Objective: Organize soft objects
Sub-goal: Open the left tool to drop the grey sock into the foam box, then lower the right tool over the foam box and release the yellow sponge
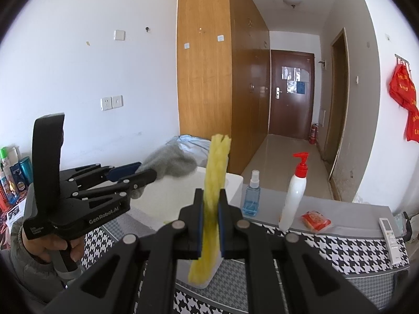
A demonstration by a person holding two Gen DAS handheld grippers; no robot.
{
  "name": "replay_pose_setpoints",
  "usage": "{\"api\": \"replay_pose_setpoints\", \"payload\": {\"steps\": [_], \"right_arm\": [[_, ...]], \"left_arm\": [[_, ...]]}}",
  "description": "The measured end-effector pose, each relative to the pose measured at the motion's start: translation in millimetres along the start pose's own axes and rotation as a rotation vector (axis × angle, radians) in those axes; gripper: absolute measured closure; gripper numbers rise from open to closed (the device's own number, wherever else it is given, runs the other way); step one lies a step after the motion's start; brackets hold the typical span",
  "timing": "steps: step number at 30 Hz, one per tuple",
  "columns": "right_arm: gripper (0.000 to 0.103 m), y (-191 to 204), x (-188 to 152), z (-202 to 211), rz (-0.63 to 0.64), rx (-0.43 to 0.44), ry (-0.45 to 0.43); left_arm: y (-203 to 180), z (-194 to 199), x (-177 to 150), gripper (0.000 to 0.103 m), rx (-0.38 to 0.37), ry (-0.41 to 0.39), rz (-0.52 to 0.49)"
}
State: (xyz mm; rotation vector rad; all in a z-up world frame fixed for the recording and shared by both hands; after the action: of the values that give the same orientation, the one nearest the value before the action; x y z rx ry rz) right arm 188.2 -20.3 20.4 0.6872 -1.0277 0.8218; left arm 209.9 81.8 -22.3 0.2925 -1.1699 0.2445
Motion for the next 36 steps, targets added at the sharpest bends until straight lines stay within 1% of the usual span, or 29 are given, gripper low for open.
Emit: {"api": "replay_pose_setpoints", "payload": {"steps": [1,3,5,7,11,12,13,17,21,36], "right_arm": [[0.091,0.3,0.8,-0.8,0.000,-0.001,0.001],[0.091,0.1,0.8,-2.3,0.001,-0.005,0.004],[0.091,0.6,1.2,-4.6,0.001,-0.008,0.008],[0.091,2.6,1.9,-6.5,0.004,-0.008,0.010],[0.091,8.4,5.2,-11.0,0.014,-0.005,0.009],[0.091,9.5,5.9,-11.8,0.015,-0.004,0.009],[0.091,10.7,6.7,-12.7,0.017,-0.003,0.008],[0.091,14.4,10.0,-14.8,0.021,0.001,0.002],[0.091,18.6,14.4,-18.2,0.028,0.005,-0.001],[0.091,25.2,23.3,-36.5,0.045,0.014,0.011]], "left_arm": [[1.2,0.4,-0.1,0.045,0.000,-0.003,0.005],[6.8,2.0,-0.5,0.036,0.017,-0.013,0.019],[11.3,2.6,-0.8,0.031,0.023,-0.019,0.029],[17.1,3.9,-2.0,0.018,0.029,-0.018,0.043],[26.8,8.9,-3.0,0.007,0.055,-0.037,0.056],[28.7,9.6,-2.8,0.002,0.062,-0.041,0.055],[32.8,11.6,-2.7,0.001,0.076,-0.047,0.058],[46.2,16.6,-2.3,0.001,0.086,-0.055,0.077],[54.5,20.8,-4.6,0.001,0.094,-0.061,0.071],[73.0,23.7,-12.7,0.001,0.094,-0.051,0.087]]}}
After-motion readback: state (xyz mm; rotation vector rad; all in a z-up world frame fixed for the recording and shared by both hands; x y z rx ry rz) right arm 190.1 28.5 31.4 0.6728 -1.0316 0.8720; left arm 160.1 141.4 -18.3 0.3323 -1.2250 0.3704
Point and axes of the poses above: each gripper's, at about its wrist camera, not at the fingertips, and z roughly against the way its jaws point, y to its left, x to its top, the point moved 8 cm from there along -z, roughly the way its jaws point, and after that the axes turned 15 degrees about x, right-handed, at the moved point
